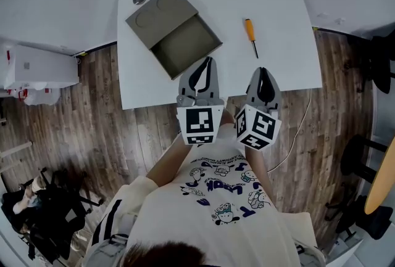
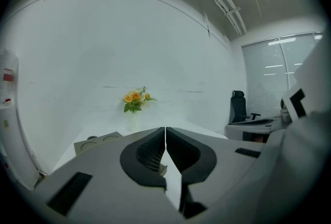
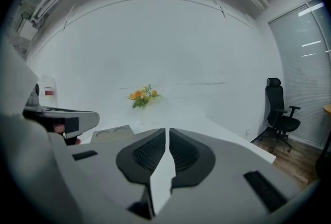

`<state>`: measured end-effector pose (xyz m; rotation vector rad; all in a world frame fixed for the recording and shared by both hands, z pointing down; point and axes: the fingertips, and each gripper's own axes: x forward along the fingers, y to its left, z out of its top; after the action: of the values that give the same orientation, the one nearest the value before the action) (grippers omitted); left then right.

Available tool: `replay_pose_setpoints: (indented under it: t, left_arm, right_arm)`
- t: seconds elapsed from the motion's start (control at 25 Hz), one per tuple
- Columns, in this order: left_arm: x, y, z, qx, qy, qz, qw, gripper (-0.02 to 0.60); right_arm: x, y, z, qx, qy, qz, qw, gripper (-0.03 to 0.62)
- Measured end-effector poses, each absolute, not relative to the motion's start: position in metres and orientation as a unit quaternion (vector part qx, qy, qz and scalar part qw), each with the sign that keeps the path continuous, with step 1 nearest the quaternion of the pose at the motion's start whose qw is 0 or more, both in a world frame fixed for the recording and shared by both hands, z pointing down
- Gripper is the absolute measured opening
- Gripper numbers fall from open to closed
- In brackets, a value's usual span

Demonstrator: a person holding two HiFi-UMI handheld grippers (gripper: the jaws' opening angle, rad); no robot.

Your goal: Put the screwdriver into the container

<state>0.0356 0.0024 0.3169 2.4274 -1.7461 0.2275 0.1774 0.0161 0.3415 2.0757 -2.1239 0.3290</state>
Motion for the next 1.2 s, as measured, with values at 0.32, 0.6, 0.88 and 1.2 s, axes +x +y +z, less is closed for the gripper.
replay_pose_setpoints:
  t: [0.32,0.6,0.88,1.2]
  left_arm:
    - [0.06,-0.053,0.321,0.794,-0.595,0.091,0.08,0.02]
    - [0.08,-0.097,0.332,0.784,-0.606,0.104,0.091,0.02]
    - [0.092,-0.123,0.352,0.771,-0.615,0.122,0.112,0.02]
    - [0.097,-0.134,0.384,0.758,-0.619,0.143,0.147,0.02]
  right_arm:
    - [0.196,-0.046,0.35,0.667,-0.728,0.126,0.093,0.041]
    - [0.207,-0.095,0.366,0.639,-0.746,0.141,0.121,0.041]
    - [0.213,-0.127,0.393,0.614,-0.756,0.163,0.158,0.043]
    - [0.212,-0.14,0.428,0.588,-0.762,0.187,0.199,0.044]
